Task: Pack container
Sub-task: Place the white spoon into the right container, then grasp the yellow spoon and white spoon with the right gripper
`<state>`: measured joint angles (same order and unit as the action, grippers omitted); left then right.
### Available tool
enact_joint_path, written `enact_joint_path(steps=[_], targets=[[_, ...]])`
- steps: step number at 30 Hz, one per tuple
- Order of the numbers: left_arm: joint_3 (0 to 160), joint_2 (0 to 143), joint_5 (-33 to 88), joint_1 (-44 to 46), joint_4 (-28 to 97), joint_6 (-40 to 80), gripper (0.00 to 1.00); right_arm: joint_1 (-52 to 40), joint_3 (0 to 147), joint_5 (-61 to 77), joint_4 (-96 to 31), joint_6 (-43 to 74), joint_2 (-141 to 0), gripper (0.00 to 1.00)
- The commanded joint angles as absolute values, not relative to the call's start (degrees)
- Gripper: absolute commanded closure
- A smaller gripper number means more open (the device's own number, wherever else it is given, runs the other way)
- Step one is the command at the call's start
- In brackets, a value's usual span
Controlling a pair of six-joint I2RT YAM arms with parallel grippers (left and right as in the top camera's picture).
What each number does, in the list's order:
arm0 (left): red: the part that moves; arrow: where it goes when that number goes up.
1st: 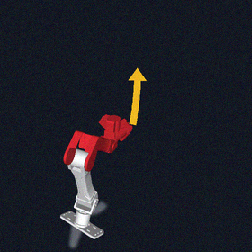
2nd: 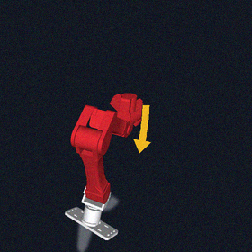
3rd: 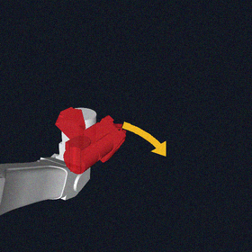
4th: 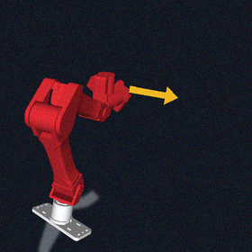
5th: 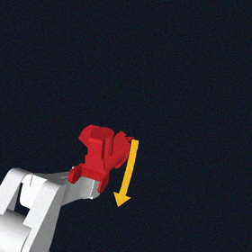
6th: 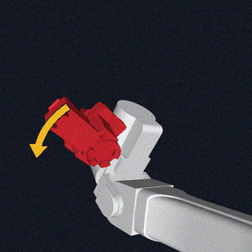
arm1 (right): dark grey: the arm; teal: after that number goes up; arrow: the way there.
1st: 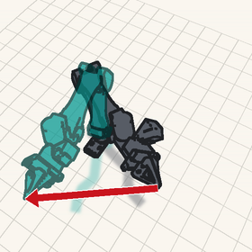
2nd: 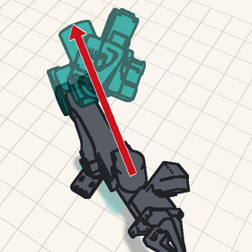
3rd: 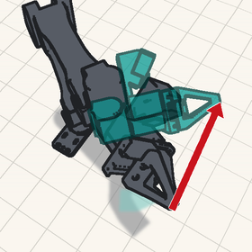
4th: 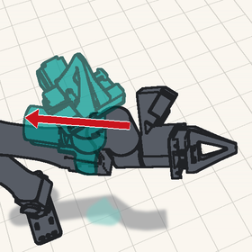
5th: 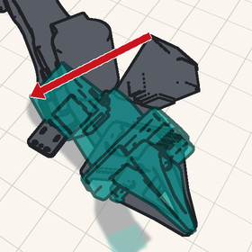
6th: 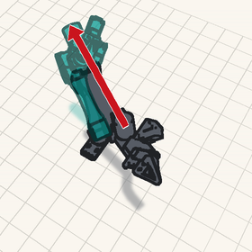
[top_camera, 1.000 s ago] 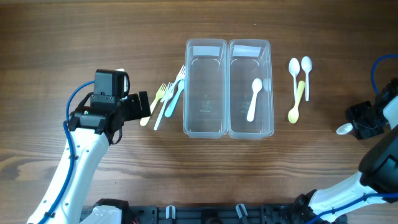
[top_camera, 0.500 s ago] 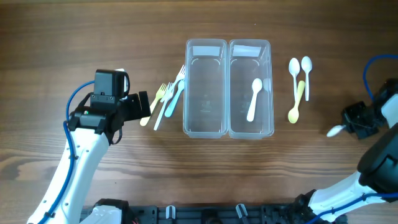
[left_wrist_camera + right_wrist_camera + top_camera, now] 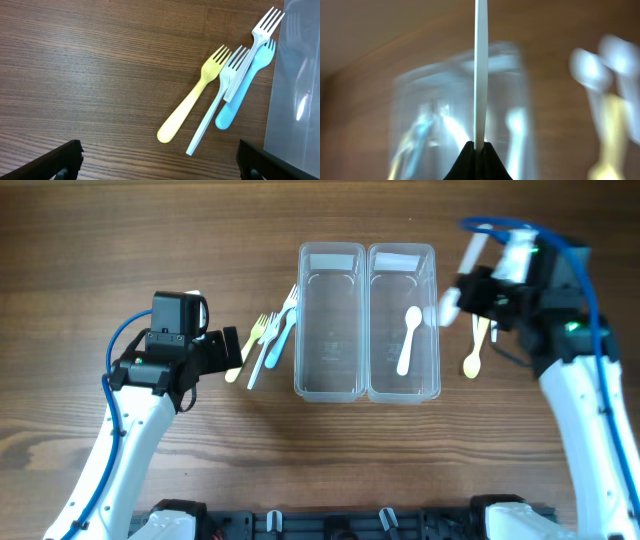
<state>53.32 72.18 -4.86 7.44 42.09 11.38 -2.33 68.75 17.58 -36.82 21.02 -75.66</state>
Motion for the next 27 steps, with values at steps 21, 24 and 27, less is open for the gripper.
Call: enact_joint_path(steps=[21,24,27], targets=[[54.5,72.3,-5.5,7.5,42.1,10.5,0.00,-10.1,74.7,4.5,-36.5,19.0,-81.6,0.35],[54.5,72.3,-5.5,7.5,42.1,10.5,0.00,-4.3,74.7,4.1,-36.8,12.8,-79.0,0.32],[54.5,72.3,-5.5,7.5,42.1,10.5,0.00,2.7,74.2,3.6,-37.1,5.4,-80.3,0.30]])
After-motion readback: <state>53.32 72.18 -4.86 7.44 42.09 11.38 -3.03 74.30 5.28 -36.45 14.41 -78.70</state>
